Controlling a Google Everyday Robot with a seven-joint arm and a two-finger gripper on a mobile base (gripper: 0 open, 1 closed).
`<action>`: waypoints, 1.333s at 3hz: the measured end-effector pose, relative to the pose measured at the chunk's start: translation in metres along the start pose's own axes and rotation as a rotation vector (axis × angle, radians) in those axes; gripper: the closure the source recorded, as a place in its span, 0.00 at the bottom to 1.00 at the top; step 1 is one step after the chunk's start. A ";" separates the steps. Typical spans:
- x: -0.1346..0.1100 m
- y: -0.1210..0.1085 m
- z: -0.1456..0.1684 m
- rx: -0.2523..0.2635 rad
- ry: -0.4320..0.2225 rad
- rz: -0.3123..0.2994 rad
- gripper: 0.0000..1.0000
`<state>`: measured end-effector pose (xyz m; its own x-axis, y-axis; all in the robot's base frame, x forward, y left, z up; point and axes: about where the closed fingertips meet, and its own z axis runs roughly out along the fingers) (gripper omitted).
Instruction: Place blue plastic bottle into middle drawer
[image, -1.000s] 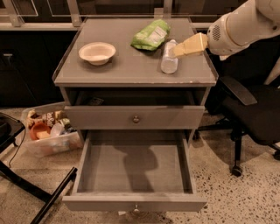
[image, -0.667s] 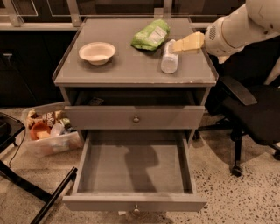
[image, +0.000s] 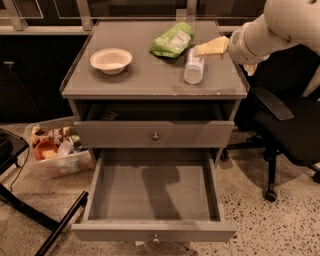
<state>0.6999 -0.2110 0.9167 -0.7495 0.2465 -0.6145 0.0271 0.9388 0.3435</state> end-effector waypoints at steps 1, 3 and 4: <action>-0.011 -0.001 0.012 0.023 -0.007 0.021 0.00; -0.028 0.009 0.027 0.047 0.006 0.001 0.00; -0.024 0.021 0.036 0.019 0.012 -0.007 0.00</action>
Offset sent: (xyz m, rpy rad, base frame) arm 0.0439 0.0035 0.0045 -0.0276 0.0036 -0.0472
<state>0.7419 -0.1881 0.9132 -0.7576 0.2372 -0.6081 0.0342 0.9447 0.3261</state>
